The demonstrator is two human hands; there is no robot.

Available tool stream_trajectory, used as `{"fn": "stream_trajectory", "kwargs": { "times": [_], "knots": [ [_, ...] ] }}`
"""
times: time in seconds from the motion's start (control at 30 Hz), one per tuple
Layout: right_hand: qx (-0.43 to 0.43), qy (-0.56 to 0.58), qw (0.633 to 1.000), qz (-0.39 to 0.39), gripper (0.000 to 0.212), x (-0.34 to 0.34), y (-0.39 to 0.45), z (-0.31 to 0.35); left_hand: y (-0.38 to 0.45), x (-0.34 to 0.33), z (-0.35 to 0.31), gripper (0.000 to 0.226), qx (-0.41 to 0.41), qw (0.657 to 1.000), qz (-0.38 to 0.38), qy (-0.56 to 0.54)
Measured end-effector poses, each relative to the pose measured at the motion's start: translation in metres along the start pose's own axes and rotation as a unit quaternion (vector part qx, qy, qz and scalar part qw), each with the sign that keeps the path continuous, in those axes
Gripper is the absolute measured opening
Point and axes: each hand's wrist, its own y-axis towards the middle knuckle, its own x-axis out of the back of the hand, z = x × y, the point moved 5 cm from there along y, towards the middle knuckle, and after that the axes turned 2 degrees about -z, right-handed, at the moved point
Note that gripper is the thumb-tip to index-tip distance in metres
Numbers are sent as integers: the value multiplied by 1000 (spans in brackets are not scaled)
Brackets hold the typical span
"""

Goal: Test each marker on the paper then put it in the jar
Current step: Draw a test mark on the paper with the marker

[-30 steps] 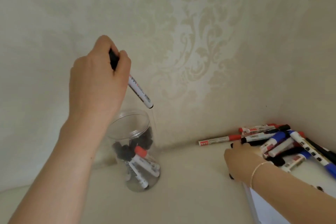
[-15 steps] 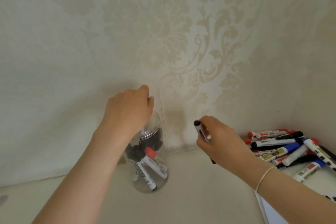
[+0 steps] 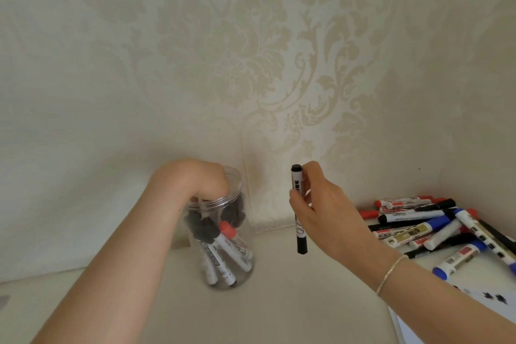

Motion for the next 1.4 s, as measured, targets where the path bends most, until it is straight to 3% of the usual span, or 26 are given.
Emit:
{"fn": "stream_trajectory", "kwargs": {
  "times": [0.1, 0.17, 0.2, 0.27, 0.33, 0.37, 0.4, 0.43, 0.5, 0.57, 0.67, 0.73, 0.8, 0.93, 1.13, 1.4],
  "knots": [
    [-16, 6, 1000, 6, 8, 3, -2, -2, 0, -18, -2, 29, -6, 984, 102, -148],
    [-26, 18, 999, 2, 8, 7, -4, -4, -2, -18, -4, 23, -18, 982, 97, -162],
    [-33, 31, 999, -6, 8, 11, -4, -6, -4, -11, -3, 23, -33, 990, 54, -126],
    [-59, 74, 995, -28, 8, 19, -2, -10, -15, 15, -6, 22, -51, 989, -132, -37],
    [-98, 126, 985, -65, 8, 30, 1, -16, -49, 42, -27, 19, -83, 924, -370, -53],
    [-118, 154, 977, -85, 9, 35, 1, -19, -69, 46, -45, 19, -124, 885, -439, -91],
    [-134, 185, 968, -104, 9, 39, 2, -21, -80, 40, -65, 21, -170, 873, -439, -131],
    [-146, 214, 958, -122, 9, 43, 2, -24, -81, 27, -86, 29, -208, 888, -380, -153],
    [-168, 249, 940, -160, 10, 50, 2, -31, -64, -15, -122, 48, -235, 942, -183, -156],
    [-203, 270, 920, -197, 14, 57, -2, -41, -44, -50, -141, 33, -260, 943, -57, -201],
    [-289, 370, 864, -181, 21, 62, -12, -60, -33, -64, -153, 33, -321, 890, -34, -322],
    [-309, 423, 849, -64, 25, 59, -17, -62, -34, -67, -162, 31, -351, 872, -23, -340],
    [-302, 402, 864, 31, 27, 59, -23, -59, -34, -72, -170, 31, -369, 870, -9, -327],
    [-306, 355, 883, -20, 25, 78, -26, -72, -26, -72, -174, 39, -341, 876, -7, -340],
    [-299, 379, 863, 151, 34, 98, -42, -71, -40, -77, -192, 35, -407, 819, 64, -399],
    [-230, 404, 873, 150, 35, 110, -46, -76, -46, -85, -212, 49, -394, 767, 215, -458]
  ]
}}
